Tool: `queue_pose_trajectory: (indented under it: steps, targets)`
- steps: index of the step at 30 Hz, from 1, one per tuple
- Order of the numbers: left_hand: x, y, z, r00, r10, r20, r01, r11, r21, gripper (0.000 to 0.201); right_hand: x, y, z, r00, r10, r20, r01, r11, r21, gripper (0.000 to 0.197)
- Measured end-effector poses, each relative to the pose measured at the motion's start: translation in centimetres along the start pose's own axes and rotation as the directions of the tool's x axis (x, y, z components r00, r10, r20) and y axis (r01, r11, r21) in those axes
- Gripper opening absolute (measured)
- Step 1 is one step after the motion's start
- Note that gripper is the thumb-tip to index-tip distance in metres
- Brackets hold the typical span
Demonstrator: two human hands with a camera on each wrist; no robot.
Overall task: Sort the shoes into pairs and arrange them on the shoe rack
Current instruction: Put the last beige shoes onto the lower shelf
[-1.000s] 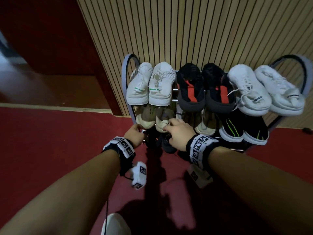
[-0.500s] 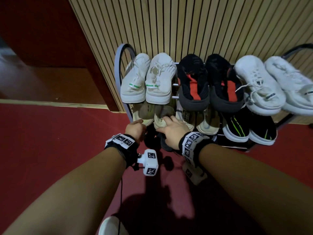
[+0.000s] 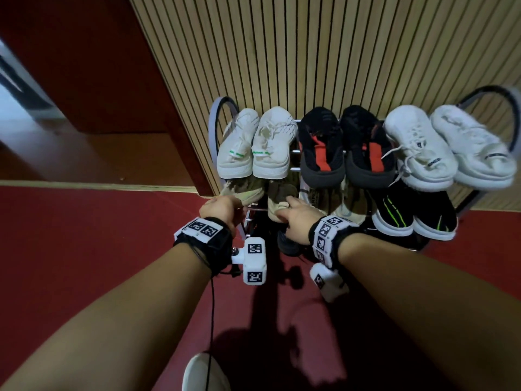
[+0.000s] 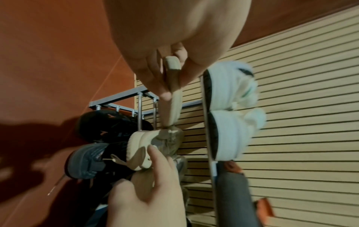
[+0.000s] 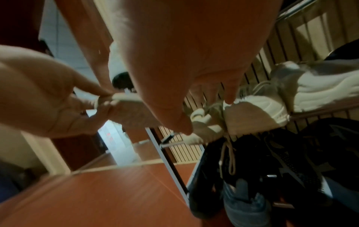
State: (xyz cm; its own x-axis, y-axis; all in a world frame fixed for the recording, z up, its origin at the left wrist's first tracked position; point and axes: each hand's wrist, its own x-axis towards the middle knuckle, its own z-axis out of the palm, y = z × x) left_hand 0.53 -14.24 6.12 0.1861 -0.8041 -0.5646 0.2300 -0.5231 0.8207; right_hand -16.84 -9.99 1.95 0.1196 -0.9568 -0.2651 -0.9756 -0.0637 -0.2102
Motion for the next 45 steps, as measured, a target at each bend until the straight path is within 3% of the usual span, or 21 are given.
queue_pose_trajectory:
  steps: [4, 9, 13, 17, 20, 22, 24, 28, 30, 32, 35, 36, 38, 42, 45]
  targets:
    - [-1.9, 0.9, -1.3, 0.996, 0.08, -0.028, -0.079, 0.996, 0.039, 0.037, -1.9, -0.4, -1.4, 0.998, 0.003, -0.067, 0.006, 0.991, 0.136, 0.05]
    - [-3.2, 1.8, -3.2, 0.984, 0.157, -0.086, -0.162, 0.986, -0.047, 0.058, -4.0, -0.6, -1.9, 0.993, 0.01, -0.122, 0.013, 0.981, 0.192, 0.052]
    - [-4.9, 3.1, -5.2, 0.969, 0.154, -0.192, -0.18, 0.975, -0.126, 0.042, -5.3, -0.7, -2.6, 0.984, -0.01, -0.181, 0.052, 0.973, 0.227, 0.047]
    - [-5.7, 3.6, -6.6, 0.964, 0.14, -0.226, -0.176, 0.974, -0.144, 0.033, -5.8, -0.3, -3.4, 0.97, -0.005, -0.244, 0.074, 0.958, 0.277, 0.046]
    - [-6.0, 3.8, -7.2, 0.958, 0.189, -0.214, -0.198, 0.98, -0.021, 0.01, -6.2, -0.5, -3.8, 0.958, 0.041, -0.284, 0.061, 0.938, 0.342, 0.047]
    - [-5.9, 3.5, -7.3, 0.95, 0.271, -0.152, -0.256, 0.96, 0.112, 0.017, -6.4, -0.6, -3.8, 0.954, 0.067, -0.294, 0.054, 0.922, 0.384, 0.05]
    - [-5.7, 3.1, -6.9, 0.957, 0.275, -0.088, -0.258, 0.952, 0.166, 0.024, -6.6, -0.6, -3.5, 0.97, 0.071, -0.232, 0.026, 0.919, 0.393, 0.056]
    - [-3.9, 2.7, -6.1, 0.97, 0.169, -0.173, -0.138, 0.974, 0.178, 0.058, -7.0, -0.1, -3.0, 0.998, 0.017, 0.061, -0.04, 0.917, 0.396, 0.061]
    - [-3.7, 2.3, -5.8, 0.983, 0.129, -0.132, -0.103, 0.977, 0.185, 0.064, -7.1, 0.3, -2.5, 0.989, -0.001, 0.148, -0.057, 0.919, 0.39, 0.055]
    - [-4.3, 1.9, -5.1, 0.99, 0.103, -0.099, -0.082, 0.978, 0.192, 0.051, -7.3, 0.9, -2.2, 0.984, -0.015, 0.175, -0.057, 0.914, 0.402, 0.038]
    - [-4.5, 0.7, -4.4, 0.989, 0.148, -0.022, -0.141, 0.969, 0.204, 0.01, -7.6, 1.6, -2.0, 0.977, -0.017, 0.212, -0.087, 0.877, 0.472, 0.024]
    - [-4.3, 0.3, -4.1, 0.988, 0.153, 0.01, -0.152, 0.968, 0.198, 0.006, -7.7, 1.9, -1.9, 0.974, -0.004, 0.226, -0.11, 0.864, 0.491, 0.017]
    - [-3.5, -0.2, -3.3, 0.991, 0.109, 0.076, -0.12, 0.98, 0.157, 0.018, -7.5, 2.6, -1.6, 0.97, 0.043, 0.241, -0.169, 0.828, 0.535, 0.011]
    - [-3.6, -1.0, -1.5, 0.98, 0.058, 0.19, -0.104, 0.964, 0.244, 0.057, -6.6, 3.6, -1.0, 0.959, 0.137, 0.246, -0.26, 0.765, 0.589, 0.024]
    - [-4.2, -1.8, -0.1, 0.972, 0.077, 0.222, -0.161, 0.908, 0.388, 0.056, -5.6, 3.7, -0.5, 0.953, 0.204, 0.224, -0.302, 0.699, 0.648, 0.029]
